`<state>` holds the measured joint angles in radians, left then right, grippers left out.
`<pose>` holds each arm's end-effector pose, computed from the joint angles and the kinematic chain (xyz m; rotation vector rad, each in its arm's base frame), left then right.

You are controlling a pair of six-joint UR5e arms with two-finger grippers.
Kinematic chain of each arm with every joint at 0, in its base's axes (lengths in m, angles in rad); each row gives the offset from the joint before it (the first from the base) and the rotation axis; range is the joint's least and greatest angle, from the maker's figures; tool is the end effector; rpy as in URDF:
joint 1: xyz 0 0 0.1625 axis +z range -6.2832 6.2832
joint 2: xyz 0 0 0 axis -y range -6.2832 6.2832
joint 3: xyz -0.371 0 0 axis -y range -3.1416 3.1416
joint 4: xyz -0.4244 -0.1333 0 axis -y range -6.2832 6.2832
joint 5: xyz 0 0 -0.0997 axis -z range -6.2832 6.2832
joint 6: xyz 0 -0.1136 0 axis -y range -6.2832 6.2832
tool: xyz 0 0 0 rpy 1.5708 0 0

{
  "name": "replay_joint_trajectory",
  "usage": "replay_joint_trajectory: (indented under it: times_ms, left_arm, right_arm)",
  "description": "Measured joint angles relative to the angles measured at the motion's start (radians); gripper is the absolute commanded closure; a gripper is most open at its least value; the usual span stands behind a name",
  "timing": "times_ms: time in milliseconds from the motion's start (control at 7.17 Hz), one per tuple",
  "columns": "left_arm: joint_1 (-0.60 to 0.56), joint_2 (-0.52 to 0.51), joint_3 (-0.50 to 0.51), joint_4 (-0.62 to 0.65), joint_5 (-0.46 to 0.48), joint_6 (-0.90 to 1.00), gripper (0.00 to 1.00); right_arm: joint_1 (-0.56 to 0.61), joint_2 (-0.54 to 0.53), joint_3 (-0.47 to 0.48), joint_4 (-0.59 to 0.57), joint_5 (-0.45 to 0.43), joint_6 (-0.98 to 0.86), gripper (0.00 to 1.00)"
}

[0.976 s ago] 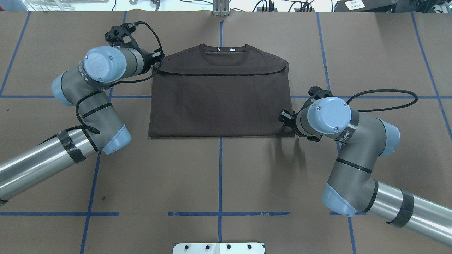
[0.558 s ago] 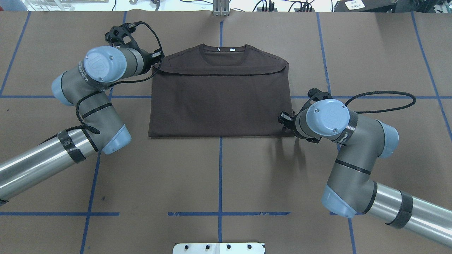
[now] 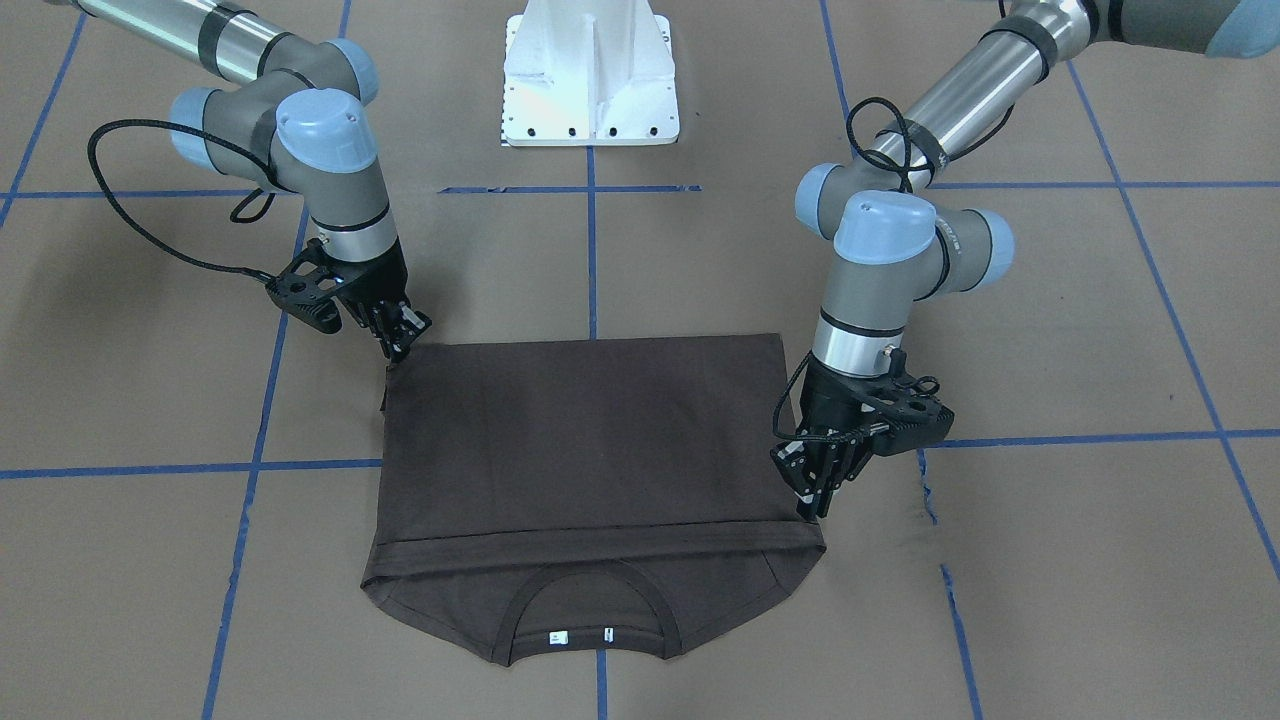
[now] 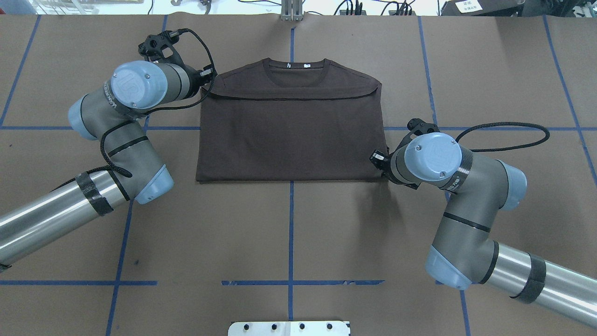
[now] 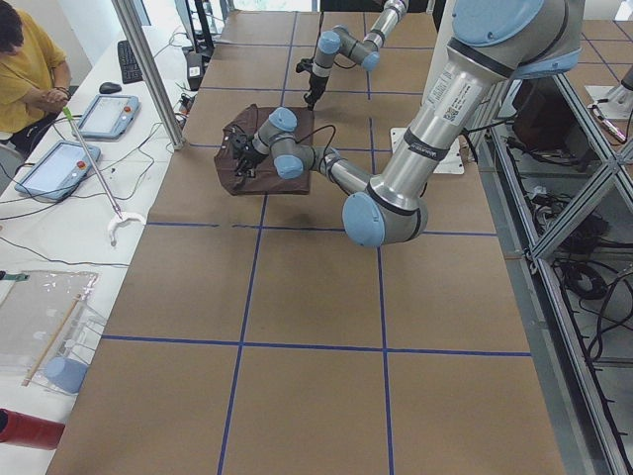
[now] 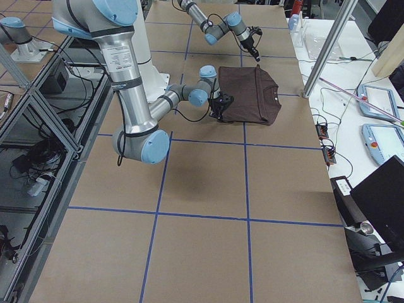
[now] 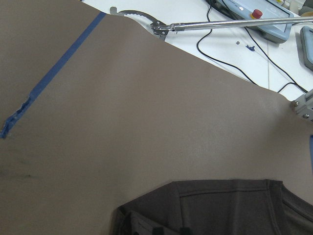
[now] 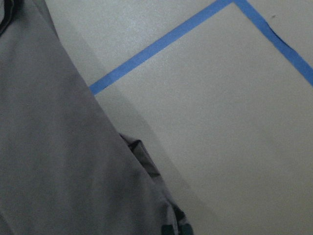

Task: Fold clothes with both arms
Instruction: 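Grasp the folded shirt with the right gripper and drag it toward the robot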

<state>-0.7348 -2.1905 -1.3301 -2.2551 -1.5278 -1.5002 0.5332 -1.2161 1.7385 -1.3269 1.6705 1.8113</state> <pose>0.4693 -0.6103 0.2755 0.4608 0.9806 -0.6222 -0.4951 -0.4339 0.3109 0.0183 -0.7881 0.6961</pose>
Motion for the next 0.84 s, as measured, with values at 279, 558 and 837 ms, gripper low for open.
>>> replay_joint_trajectory:
  times_ms: [279, 558, 837]
  left_arm:
    - [0.000, 0.000, 0.001, 0.000, 0.000, 0.000, 0.76]
    - [0.000, -0.001, -0.002, 0.000, -0.001, -0.003, 0.76]
    - [0.000, -0.001, -0.008, 0.000, -0.013, -0.007, 0.76]
  right_arm:
    - [-0.002, -0.015, 0.039, 0.000, 0.004, 0.010, 1.00]
    - [-0.032, -0.116, 0.200, -0.002, 0.033, 0.012, 1.00]
    - [-0.107, -0.248, 0.394, -0.002, 0.113, 0.033, 1.00]
